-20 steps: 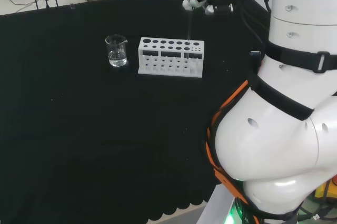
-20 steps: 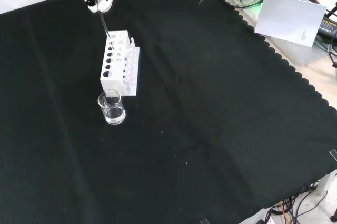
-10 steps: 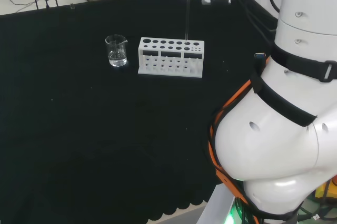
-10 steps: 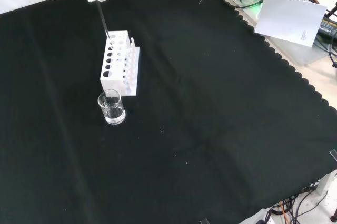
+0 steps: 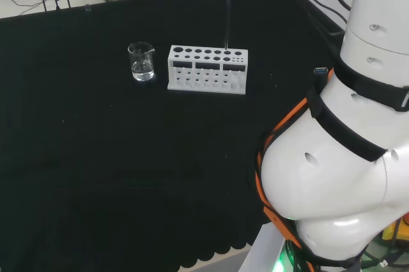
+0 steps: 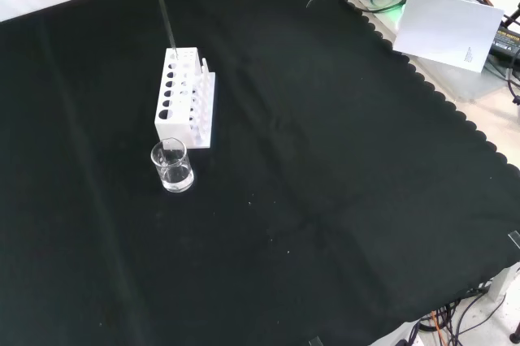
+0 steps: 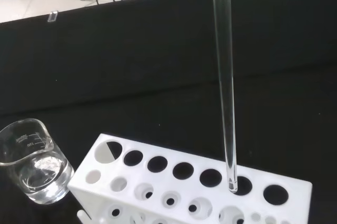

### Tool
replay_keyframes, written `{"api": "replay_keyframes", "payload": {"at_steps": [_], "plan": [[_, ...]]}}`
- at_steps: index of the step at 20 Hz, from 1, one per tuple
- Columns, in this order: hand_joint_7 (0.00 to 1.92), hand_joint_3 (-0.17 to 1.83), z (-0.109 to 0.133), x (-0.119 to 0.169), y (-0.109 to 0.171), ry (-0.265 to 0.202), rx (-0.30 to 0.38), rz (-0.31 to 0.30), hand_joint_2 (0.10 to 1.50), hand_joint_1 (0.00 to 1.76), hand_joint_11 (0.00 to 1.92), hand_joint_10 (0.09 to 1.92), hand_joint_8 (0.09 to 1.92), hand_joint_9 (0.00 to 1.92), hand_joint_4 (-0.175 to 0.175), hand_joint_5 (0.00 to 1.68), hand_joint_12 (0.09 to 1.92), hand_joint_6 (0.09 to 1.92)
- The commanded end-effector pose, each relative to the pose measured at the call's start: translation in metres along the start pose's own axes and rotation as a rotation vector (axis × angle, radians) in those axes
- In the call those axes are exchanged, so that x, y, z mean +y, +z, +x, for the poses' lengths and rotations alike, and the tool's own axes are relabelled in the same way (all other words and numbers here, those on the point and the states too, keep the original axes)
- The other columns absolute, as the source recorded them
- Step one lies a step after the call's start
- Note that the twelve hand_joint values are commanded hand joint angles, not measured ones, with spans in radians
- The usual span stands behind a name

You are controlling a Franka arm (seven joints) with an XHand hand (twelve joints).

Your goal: Take the glass rod from the white test tube rack.

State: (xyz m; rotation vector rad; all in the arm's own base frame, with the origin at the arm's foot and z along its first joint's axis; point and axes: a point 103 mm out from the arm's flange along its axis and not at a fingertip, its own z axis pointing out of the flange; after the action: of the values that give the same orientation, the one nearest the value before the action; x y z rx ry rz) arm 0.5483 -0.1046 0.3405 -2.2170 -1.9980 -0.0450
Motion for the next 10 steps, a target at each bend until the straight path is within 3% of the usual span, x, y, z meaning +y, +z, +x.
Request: {"api": "replay_keyframes", "payload": {"at_steps": [1, 10], "plan": [[1.2, -0.17, 0.012, -0.026, -0.013, 0.023, -0.029, 0.01, 1.11, 1.31, 1.67, 0.61, 0.96, 1.69, -0.175, 1.19, 0.68, 0.36], [1.2, -0.17, 0.036, -0.035, -0.023, -0.05, -0.008, -0.035, 1.11, 1.31, 1.67, 0.6, 0.97, 1.7, -0.175, 1.2, 0.69, 0.35]]}}
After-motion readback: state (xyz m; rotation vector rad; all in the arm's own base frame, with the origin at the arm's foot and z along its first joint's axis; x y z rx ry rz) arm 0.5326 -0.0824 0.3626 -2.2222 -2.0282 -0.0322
